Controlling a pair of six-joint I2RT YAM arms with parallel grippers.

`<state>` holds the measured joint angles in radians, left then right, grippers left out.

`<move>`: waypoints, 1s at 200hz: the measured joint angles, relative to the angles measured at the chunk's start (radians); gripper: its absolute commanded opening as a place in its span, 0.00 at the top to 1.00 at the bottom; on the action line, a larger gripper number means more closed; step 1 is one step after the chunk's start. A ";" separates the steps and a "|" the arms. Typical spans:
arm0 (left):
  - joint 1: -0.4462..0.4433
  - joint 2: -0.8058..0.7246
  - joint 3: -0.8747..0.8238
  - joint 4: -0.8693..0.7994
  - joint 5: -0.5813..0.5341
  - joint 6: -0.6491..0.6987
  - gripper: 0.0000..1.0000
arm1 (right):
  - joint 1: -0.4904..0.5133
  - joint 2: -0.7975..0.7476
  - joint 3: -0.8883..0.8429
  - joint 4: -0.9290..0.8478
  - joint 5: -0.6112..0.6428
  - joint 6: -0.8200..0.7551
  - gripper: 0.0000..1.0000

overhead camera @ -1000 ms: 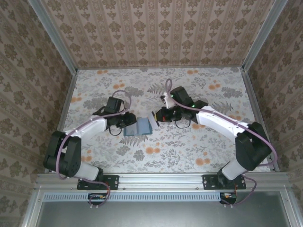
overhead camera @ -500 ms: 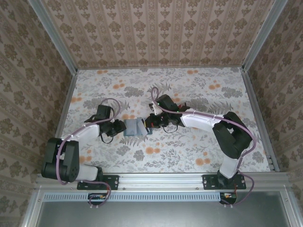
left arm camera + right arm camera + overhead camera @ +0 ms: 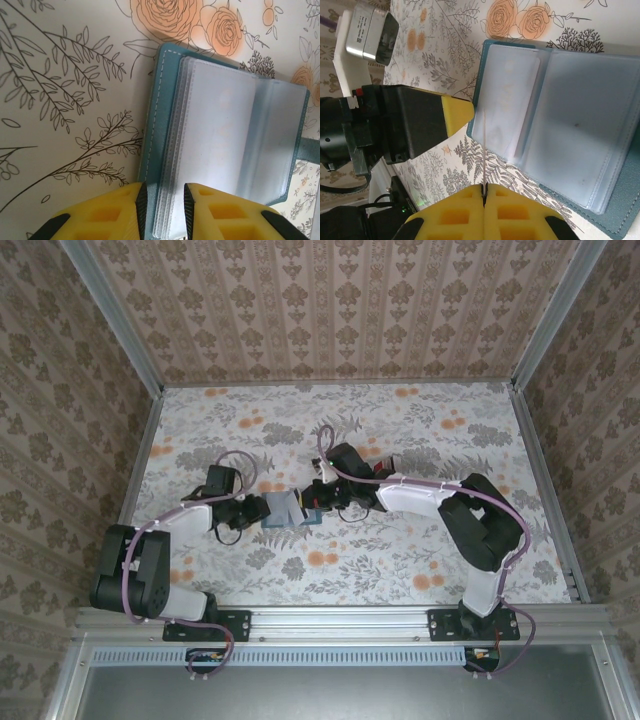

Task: Put the credit cards into the card holder

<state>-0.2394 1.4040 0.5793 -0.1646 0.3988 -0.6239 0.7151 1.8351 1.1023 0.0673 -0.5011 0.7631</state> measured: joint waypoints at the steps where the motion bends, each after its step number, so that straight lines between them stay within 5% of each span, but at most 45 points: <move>1: 0.000 0.000 -0.001 0.000 0.001 0.000 0.71 | 0.000 0.000 0.000 0.001 0.000 0.000 0.98; 200: 0.006 0.027 -0.054 0.134 0.047 0.011 0.73 | 0.002 0.068 -0.075 0.181 0.108 0.131 0.98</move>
<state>-0.2337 1.4315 0.5255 -0.0311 0.4458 -0.6132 0.7170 1.9030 1.0275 0.2485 -0.3935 0.8940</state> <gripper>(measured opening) 0.273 0.067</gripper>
